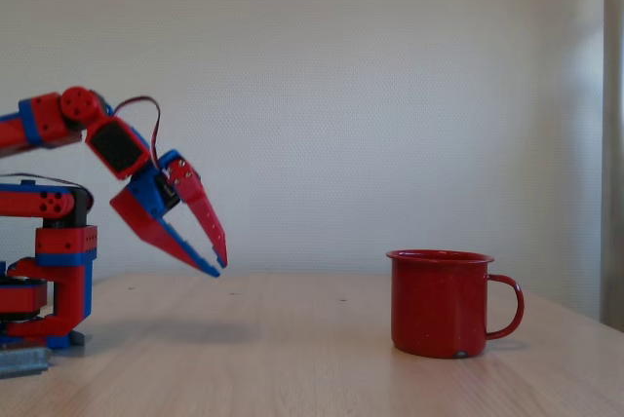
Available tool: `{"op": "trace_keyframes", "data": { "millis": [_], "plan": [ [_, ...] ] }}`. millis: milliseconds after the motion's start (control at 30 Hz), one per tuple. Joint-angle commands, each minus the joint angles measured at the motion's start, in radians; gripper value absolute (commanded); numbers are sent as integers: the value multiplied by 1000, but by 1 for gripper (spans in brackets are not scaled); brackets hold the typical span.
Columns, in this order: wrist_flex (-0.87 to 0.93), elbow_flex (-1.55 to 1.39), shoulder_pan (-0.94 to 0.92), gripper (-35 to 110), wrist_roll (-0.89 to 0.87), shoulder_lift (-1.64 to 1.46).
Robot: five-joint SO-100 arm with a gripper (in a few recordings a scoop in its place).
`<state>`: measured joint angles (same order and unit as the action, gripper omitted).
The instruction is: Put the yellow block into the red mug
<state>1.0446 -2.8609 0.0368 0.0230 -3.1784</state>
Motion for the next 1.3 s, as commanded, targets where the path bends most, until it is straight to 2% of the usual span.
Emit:
{"op": "trace_keyframes", "data": {
  "millis": [0, 267, 1267],
  "plan": [
    [-6, -38, 32, 0, -5, -81],
    [-5, -158, 31, 0, -20, -127],
    [-5, -158, 37, 0, -17, -127]
  ]
}}
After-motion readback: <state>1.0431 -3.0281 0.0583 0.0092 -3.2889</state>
